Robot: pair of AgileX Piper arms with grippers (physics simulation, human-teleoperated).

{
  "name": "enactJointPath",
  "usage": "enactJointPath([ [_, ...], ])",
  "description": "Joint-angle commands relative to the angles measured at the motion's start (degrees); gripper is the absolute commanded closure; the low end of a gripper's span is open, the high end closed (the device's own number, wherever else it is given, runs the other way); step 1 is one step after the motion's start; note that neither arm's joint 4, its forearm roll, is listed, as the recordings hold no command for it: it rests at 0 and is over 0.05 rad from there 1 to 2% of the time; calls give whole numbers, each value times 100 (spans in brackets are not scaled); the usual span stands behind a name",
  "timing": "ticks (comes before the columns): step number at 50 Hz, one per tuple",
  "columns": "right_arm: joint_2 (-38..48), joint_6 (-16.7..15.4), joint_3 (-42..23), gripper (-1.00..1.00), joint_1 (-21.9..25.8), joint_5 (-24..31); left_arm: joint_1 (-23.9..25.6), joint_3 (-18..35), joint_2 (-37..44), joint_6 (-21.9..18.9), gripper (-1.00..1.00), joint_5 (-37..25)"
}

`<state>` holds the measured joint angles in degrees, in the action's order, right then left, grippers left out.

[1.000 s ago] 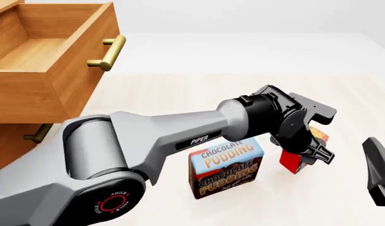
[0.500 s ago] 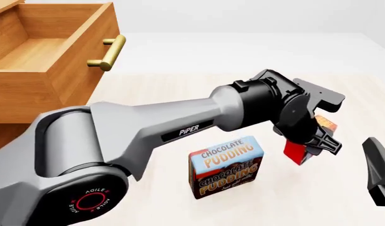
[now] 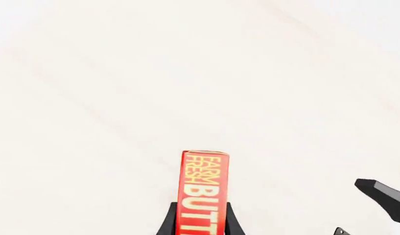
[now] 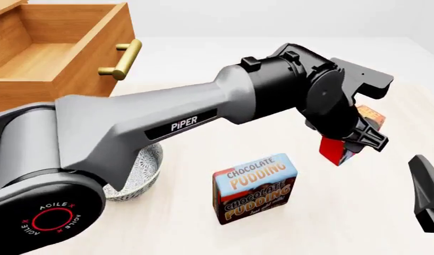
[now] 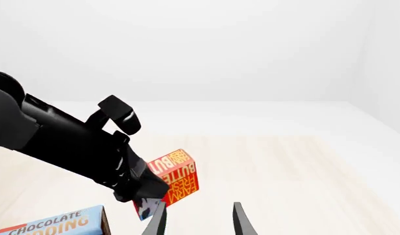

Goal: Put the butter at the back in the top drawer of the cabinet and close it.

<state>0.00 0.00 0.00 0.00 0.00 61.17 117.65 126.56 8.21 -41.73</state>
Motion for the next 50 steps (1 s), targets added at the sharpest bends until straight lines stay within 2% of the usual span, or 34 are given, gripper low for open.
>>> enactJointPath([
  [1, 0, 0, 0, -100, 0, 0, -142, 108, -436, -257, 100, -133],
  [23, 0, 0, 0, -100, 0, 0, -353, -12, -1207, -468, 100, -336],
  [50, 0, 0, 0, -100, 0, 0, -482, -494, -2315, -647, 100, -339],
])
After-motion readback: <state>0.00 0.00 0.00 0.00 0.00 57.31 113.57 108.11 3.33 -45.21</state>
